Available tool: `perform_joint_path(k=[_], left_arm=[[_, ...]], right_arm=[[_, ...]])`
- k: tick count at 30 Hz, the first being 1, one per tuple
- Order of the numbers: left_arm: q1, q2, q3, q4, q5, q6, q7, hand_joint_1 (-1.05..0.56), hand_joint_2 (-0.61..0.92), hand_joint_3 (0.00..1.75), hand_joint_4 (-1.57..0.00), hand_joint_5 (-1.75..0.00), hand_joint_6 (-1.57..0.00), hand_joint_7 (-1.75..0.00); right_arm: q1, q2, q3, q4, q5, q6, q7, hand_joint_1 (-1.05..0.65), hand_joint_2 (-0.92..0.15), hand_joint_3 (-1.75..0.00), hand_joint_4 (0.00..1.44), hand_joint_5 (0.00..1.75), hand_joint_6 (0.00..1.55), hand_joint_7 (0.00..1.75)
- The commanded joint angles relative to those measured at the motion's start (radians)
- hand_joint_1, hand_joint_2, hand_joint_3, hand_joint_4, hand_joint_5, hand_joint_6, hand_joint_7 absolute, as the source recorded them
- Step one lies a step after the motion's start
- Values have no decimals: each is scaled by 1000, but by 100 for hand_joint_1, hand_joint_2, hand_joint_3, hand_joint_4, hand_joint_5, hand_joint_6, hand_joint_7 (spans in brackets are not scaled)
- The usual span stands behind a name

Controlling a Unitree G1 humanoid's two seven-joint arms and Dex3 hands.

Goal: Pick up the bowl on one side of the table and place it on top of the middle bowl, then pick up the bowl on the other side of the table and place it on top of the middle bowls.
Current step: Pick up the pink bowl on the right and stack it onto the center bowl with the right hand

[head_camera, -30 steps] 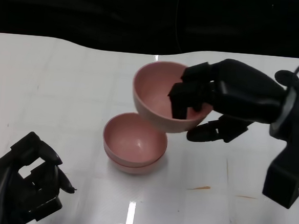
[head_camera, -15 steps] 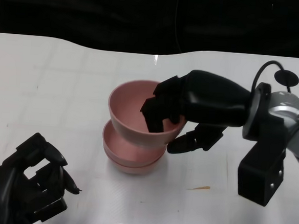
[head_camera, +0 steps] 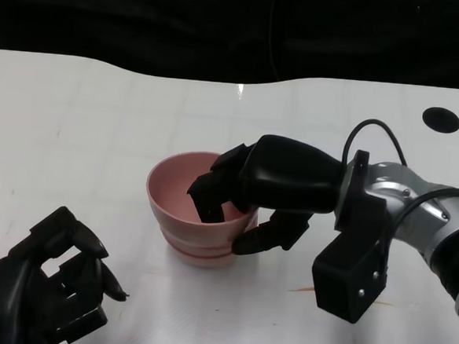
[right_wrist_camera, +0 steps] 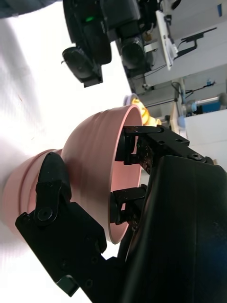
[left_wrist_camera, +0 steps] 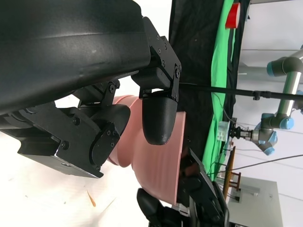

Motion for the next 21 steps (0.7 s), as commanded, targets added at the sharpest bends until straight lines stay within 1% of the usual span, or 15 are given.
perform_joint_path(k=[1, 3, 4, 5, 7, 9, 14, 18, 19, 21], left_arm=[[9, -1, 2, -10, 0, -6, 5, 3, 62, 136, -73, -175, -59, -175], [12, -2, 0, -14, 0, -3, 8, 3, 62, 135, -72, -175, -58, -175], [14, -3, -2, -19, 0, 2, 12, 3, 62, 135, -72, -175, -58, -175], [16, -4, -2, -22, 0, 5, 14, 3, 62, 135, -71, -175, -58, -175], [18, -6, -3, -30, 2, 15, 23, 4, 63, 134, -70, -175, -58, -175], [19, -7, -3, -28, -3, 13, 18, 4, 64, 133, -70, -175, -57, -175], [21, -8, -4, -32, -3, 12, 18, 4, 65, 132, -69, -175, -55, -175], [22, -10, -4, -33, -4, 11, 17, 4, 65, 131, -69, -175, -55, -175], [22, -10, -3, -33, -7, 12, 16, 4, 65, 130, -69, -175, -55, -175], [23, -11, -3, -34, -10, 16, 16, 4, 66, 130, -69, -175, -55, -175]], right_arm=[[-48, 9, 15, 42, -25, 20, -45, -16, -59, -84, 86, 175, 70, 167], [-60, 15, 23, 62, -39, 31, -60, -17, -60, -82, 86, 175, 72, 164], [-66, 19, 28, 71, -47, 38, -69, -19, -64, -73, 85, 175, 70, 166], [-71, 21, 32, 78, -52, 41, -77, -19, -66, -68, 85, 175, 70, 164], [-81, 26, 41, 94, -62, 48, -92, -21, -69, -61, 84, 175, 71, 161], [-90, 30, 49, 108, -74, 55, -109, -21, -71, -58, 84, 175, 72, 162], [-107, 34, 63, 135, -93, 80, -138, -25, -72, -54, 84, 175, 70, 166], [-113, 35, 78, 151, -99, 92, -162, -25, -74, -52, 84, 175, 70, 166], [-113, 35, 82, 156, -101, 94, -169, -24, -75, -51, 85, 175, 69, 171], [-111, 37, 90, 162, -106, 97, -184, -23, -75, -50, 86, 175, 67, 174]])
